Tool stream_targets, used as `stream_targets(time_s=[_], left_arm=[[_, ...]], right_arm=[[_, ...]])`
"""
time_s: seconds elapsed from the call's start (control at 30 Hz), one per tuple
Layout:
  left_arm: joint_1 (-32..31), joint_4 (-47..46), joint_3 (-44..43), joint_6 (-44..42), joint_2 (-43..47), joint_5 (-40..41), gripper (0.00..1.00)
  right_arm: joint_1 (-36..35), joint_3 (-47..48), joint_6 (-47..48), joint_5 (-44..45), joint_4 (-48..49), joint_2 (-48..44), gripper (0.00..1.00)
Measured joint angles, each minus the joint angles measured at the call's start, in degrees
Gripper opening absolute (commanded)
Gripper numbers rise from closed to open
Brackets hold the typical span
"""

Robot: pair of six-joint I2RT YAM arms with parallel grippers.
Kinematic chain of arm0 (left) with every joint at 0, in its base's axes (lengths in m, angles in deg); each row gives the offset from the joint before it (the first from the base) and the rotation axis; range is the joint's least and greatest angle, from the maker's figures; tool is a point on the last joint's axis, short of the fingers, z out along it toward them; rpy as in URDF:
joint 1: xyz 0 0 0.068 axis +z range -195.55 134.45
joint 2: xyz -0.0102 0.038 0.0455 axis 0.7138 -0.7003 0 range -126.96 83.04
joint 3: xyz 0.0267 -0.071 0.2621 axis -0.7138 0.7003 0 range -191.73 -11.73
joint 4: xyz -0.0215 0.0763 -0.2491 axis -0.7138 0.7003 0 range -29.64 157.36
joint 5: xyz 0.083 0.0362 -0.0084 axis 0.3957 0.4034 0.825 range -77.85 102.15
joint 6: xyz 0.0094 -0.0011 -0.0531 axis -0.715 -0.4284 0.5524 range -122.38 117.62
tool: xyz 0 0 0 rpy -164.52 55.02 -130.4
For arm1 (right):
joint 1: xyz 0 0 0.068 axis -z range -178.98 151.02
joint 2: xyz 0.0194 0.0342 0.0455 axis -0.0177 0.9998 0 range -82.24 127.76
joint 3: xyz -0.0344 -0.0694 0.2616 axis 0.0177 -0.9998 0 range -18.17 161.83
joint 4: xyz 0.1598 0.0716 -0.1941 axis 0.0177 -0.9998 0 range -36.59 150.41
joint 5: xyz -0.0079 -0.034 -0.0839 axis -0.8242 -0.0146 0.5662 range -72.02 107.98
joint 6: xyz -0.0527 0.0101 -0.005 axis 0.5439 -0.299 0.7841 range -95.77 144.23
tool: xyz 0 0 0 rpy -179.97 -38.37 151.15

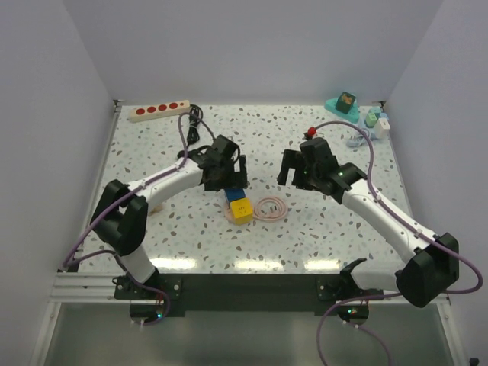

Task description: Pull the plug off the socket

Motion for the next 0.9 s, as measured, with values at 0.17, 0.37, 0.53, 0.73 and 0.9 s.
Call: stream_targets(time_s=[0.17, 0.37, 0.53, 0.73, 0.9], left_arm=[[-1.9, 2.9, 0.0, 3.5, -1.1, 3.7, 1.0], [-3.1, 1.9, -0.4, 5.9, -5.4, 3.2, 0.75], [-3.1, -0.5, -0.2, 4.3, -5.7, 1.8, 0.28], [-2.2, -6.2, 3.3, 1.7, -3.7, -2.3, 0.0], [1.7, -15.5, 9.0, 1.3, -1.3, -12.3, 0.0]], right_arm=[[0.1, -1.4, -0.8, -0.1, -0.6, 0.2, 0.99], [0.2, -1.7, -0.7, -2.1, 0.1, 3.3, 0.98], [1.1, -3.3, 0.1, -7.5, 2.3, 5.3, 0.95], [2.1, -5.1, 3.5, -19.6, 7.7, 7.1, 0.88], [2.1, -6.8, 6.1, -28.6, 13.2, 12.1, 0.85]])
